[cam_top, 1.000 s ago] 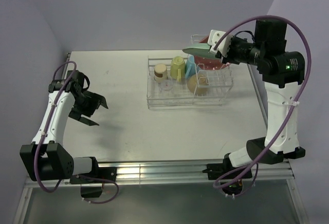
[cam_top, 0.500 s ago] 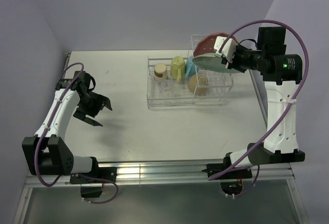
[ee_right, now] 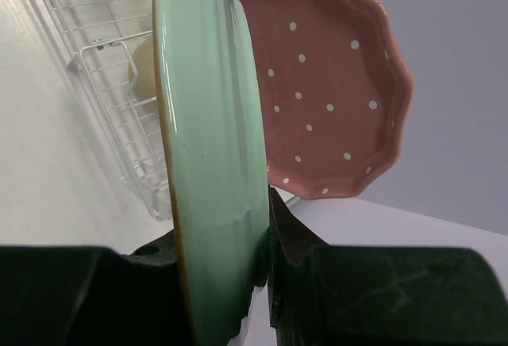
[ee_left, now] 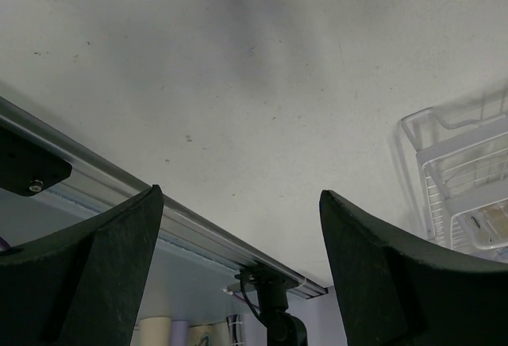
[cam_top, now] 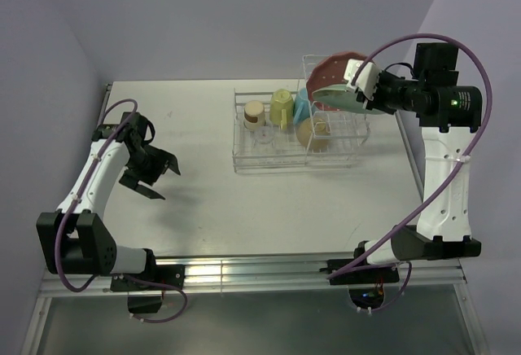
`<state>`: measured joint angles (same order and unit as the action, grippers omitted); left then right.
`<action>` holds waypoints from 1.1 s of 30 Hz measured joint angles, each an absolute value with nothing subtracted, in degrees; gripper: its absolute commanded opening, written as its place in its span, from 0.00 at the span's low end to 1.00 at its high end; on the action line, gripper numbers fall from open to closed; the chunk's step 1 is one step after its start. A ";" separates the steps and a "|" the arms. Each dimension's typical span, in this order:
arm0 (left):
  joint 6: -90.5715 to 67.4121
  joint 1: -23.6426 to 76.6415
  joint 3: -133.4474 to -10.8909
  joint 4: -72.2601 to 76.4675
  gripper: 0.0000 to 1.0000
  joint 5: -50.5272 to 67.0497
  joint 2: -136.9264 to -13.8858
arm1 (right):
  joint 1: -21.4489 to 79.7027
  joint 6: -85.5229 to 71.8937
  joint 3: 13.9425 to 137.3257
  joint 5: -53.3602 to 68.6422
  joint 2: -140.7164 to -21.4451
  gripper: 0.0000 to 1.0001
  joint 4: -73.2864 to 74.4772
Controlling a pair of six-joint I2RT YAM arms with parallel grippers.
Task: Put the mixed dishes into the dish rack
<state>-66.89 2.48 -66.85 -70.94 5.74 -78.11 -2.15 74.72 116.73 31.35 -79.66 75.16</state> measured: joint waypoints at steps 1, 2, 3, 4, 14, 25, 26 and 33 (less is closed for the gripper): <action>-66.89 2.48 -66.85 -70.89 0.85 5.74 -78.28 | -2.15 74.87 116.53 31.44 -79.70 0.00 75.18; -66.89 2.48 -66.85 -70.89 0.85 5.76 -78.54 | -2.20 74.94 116.38 31.48 -79.81 0.00 75.24; -66.89 2.48 -66.83 -70.83 0.85 5.76 -78.76 | -2.20 75.02 115.98 31.57 -79.81 0.00 75.09; -66.87 2.48 -66.81 -70.78 0.85 5.78 -78.98 | -2.20 75.11 115.50 31.64 -79.81 0.00 75.05; -66.67 2.50 -66.76 -70.41 0.85 5.98 -79.77 | -2.44 76.31 111.77 32.05 -79.94 0.00 74.87; -66.65 2.50 -66.74 -69.43 0.85 6.20 -80.75 | -2.44 77.12 111.31 32.36 -80.03 0.00 74.61; -66.65 2.50 -66.65 -69.36 0.85 6.22 -80.75 | -2.44 77.21 111.31 32.32 -80.07 0.00 74.63; -66.63 2.50 -66.04 -69.21 0.85 6.24 -81.23 | -2.46 78.35 111.31 31.90 -80.99 0.00 74.91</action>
